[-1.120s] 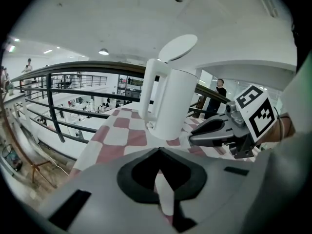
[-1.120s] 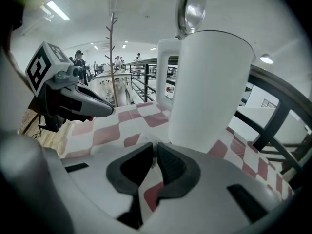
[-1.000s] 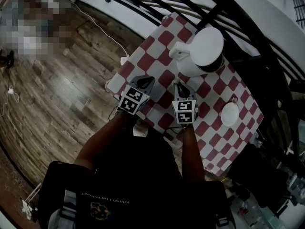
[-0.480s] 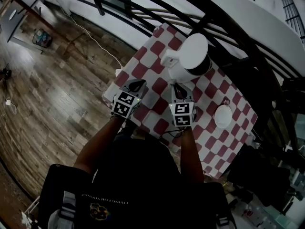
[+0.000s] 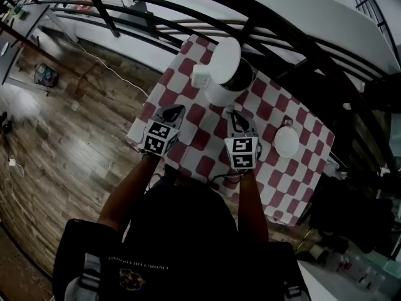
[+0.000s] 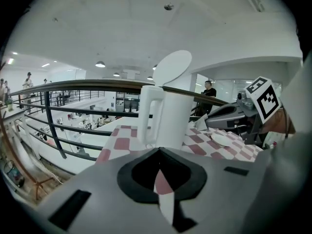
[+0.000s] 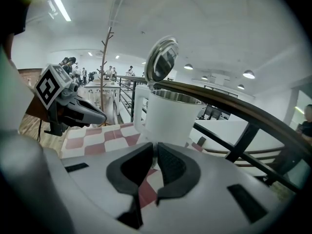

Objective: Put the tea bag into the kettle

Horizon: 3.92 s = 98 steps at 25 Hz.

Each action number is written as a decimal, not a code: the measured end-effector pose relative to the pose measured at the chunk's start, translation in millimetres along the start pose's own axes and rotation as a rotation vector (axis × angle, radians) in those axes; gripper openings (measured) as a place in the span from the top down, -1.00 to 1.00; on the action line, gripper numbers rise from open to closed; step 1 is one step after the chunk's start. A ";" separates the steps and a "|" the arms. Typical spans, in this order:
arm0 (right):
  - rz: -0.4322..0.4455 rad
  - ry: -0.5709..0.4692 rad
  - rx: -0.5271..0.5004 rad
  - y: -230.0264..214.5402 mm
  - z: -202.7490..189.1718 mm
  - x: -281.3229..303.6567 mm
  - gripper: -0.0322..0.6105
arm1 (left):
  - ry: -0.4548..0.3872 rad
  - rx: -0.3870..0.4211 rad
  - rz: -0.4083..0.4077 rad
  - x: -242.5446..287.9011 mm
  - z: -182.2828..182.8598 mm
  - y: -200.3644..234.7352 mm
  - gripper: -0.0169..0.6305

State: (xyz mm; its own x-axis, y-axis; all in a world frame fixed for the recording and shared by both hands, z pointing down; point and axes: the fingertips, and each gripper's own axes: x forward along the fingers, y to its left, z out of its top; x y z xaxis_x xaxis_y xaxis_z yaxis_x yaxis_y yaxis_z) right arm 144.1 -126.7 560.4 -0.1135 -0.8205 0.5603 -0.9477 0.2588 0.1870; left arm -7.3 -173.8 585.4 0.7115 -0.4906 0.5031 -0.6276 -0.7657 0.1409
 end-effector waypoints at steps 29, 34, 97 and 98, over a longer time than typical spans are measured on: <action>-0.243 -0.054 0.126 -122.7 -31.6 -75.1 0.77 | -0.171 0.145 -0.213 40.7 115.8 -138.1 0.94; -0.260 -0.117 0.115 -135.6 -1.5 -79.0 0.77 | -0.224 0.141 -0.190 30.4 139.9 -135.6 0.94; -0.064 -0.311 -0.049 -66.9 143.4 -7.1 0.77 | -0.296 0.014 0.049 -47.3 123.5 -16.0 0.94; -0.063 -0.314 -0.046 -67.5 143.7 -7.5 0.75 | -0.296 0.015 0.048 -46.8 123.4 -16.6 0.94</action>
State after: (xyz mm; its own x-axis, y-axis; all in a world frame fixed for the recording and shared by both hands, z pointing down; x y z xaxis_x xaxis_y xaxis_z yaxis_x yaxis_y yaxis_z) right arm 166.0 -211.3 427.6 -0.1487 -0.9509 0.2713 -0.9420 0.2197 0.2539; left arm 8.8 -189.5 454.2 0.7440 -0.6245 0.2376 -0.6592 -0.7440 0.1089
